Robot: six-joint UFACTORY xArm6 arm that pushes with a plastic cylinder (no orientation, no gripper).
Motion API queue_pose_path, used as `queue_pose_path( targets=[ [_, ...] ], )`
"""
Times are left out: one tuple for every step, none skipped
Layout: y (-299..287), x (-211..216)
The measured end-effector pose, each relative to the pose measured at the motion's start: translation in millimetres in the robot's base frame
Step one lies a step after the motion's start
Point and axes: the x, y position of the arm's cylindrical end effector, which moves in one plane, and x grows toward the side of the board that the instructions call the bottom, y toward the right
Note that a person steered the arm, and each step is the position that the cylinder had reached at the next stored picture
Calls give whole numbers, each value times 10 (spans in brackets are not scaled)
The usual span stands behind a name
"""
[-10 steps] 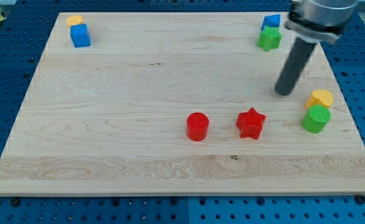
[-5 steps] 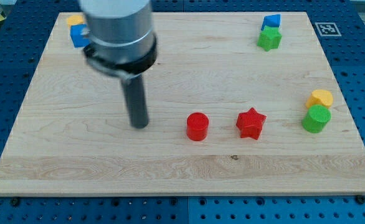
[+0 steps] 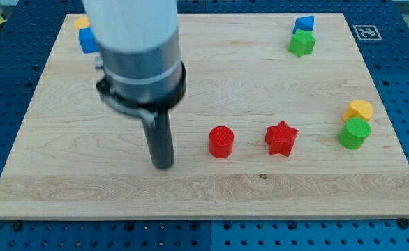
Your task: Slide the red circle closer to the red star
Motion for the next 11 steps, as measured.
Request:
queue_pose_path(
  targets=[
    [136,128],
    [244,73],
    [538,-74],
    [590,-405],
    [613,-664],
    [753,-1108],
    [868,-1357],
    [633,-1049],
    [378,-890],
    [267,-753],
    [601,-729]
  ],
)
